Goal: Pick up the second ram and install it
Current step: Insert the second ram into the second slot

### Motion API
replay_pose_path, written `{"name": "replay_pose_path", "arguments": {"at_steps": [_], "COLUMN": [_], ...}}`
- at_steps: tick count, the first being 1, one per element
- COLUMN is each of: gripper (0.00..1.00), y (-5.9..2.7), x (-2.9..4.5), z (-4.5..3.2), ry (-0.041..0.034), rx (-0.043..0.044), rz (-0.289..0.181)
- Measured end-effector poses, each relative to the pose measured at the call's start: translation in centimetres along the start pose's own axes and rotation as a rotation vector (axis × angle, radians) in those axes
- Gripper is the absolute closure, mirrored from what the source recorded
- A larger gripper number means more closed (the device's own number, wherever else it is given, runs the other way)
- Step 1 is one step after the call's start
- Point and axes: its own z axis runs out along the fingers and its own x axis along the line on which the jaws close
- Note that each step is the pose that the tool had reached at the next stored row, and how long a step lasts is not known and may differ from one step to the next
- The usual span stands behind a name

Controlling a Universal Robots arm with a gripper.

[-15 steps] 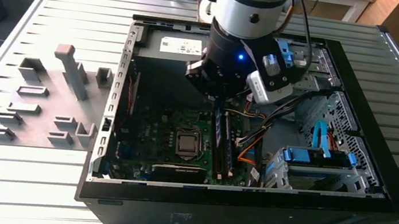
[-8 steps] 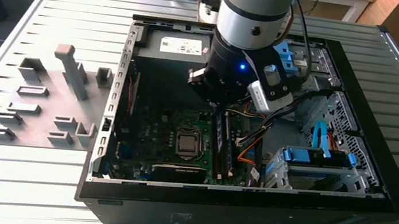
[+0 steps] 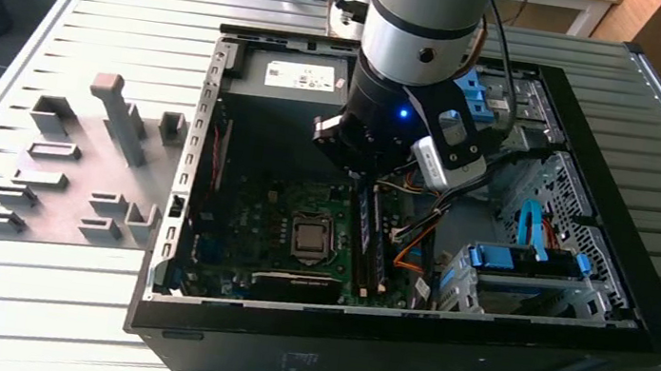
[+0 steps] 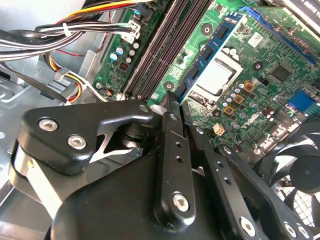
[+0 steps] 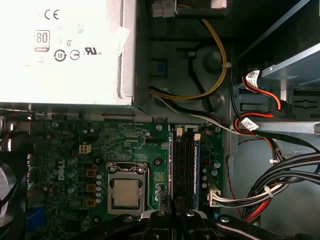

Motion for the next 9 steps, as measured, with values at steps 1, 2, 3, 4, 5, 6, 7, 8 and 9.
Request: {"name": "replay_pose_path", "arguments": {"at_steps": [1, 2, 3, 4, 5, 6, 7, 8, 9], "gripper": [0.86, 0.86, 0.86, 0.86, 0.86, 0.86, 0.86, 0.86, 0.86], "y": [0.00, 0.00, 0.00, 0.00, 0.00, 0.00, 0.00, 0.00, 0.00], "x": [0.00, 0.00, 0.00, 0.00, 0.00, 0.00, 0.00, 0.00, 0.00], "z": [0.00, 0.00, 0.00, 0.00, 0.00, 0.00, 0.01, 0.03, 0.10], "ry": [0.0000, 0.0000, 0.0000, 0.0000, 0.0000, 0.0000, 0.0000, 0.0000, 0.0000], "rx": [0.0001, 0.0002, 0.0002, 0.0003, 0.0003, 0.0004, 0.0004, 0.0004, 0.0002], "rz": [0.000, 0.000, 0.000, 0.000, 0.000, 0.000, 0.000, 0.000, 0.000]}}
